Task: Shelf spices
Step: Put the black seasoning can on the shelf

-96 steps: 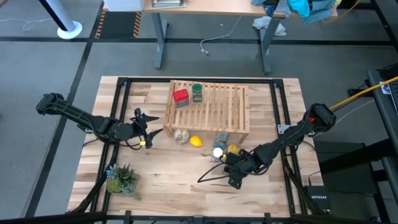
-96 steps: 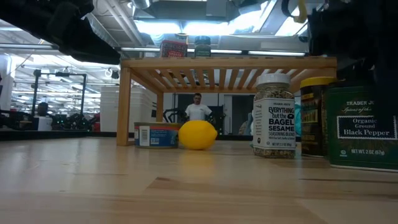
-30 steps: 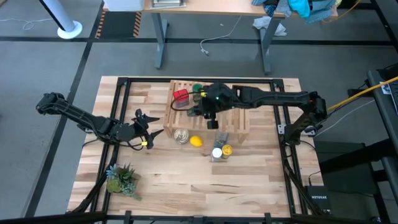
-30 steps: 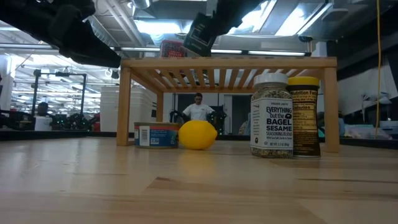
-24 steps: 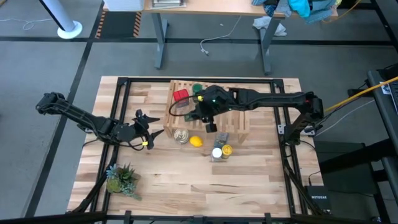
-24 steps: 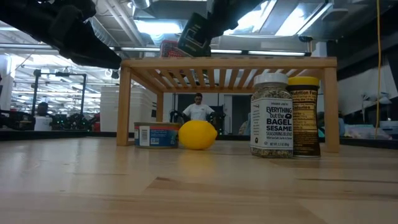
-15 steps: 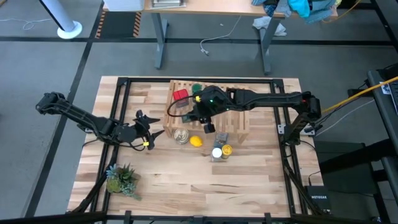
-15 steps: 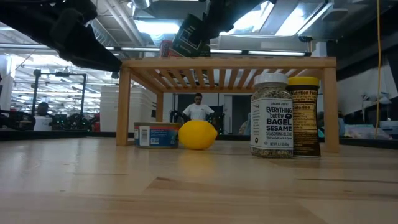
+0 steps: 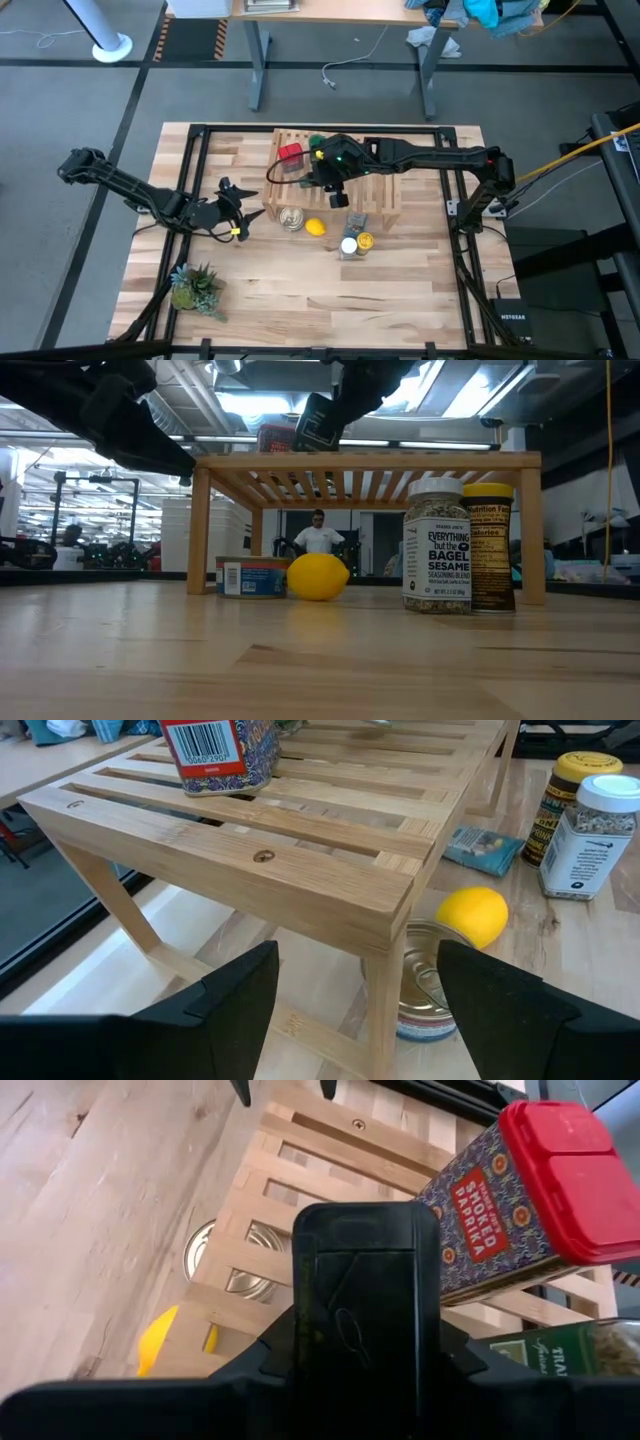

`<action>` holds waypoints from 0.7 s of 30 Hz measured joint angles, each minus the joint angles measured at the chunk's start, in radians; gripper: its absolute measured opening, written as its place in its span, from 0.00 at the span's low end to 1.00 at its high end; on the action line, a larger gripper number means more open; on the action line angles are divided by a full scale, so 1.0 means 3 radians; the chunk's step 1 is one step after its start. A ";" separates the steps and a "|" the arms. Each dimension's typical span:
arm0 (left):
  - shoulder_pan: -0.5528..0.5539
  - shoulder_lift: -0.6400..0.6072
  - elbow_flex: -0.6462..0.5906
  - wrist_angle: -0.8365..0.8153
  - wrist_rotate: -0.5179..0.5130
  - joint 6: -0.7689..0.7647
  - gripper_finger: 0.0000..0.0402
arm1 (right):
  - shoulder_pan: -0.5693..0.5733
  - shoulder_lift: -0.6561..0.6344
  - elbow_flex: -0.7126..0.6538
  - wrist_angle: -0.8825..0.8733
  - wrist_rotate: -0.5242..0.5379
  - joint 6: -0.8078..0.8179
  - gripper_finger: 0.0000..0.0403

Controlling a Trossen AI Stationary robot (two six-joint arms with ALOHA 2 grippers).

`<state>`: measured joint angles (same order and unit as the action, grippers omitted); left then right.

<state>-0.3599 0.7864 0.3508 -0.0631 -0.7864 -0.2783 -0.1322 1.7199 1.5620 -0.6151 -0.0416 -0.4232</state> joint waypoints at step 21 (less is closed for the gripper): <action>-0.0001 0.0000 0.0000 0.0000 0.0000 -0.0008 0.66 | 0.0001 0.0000 0.0005 0.0111 -0.0006 0.0010 0.51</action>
<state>-0.3603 0.7864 0.3508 -0.0631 -0.7864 -0.2806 -0.1318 1.7199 1.5635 -0.5818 -0.0433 -0.4202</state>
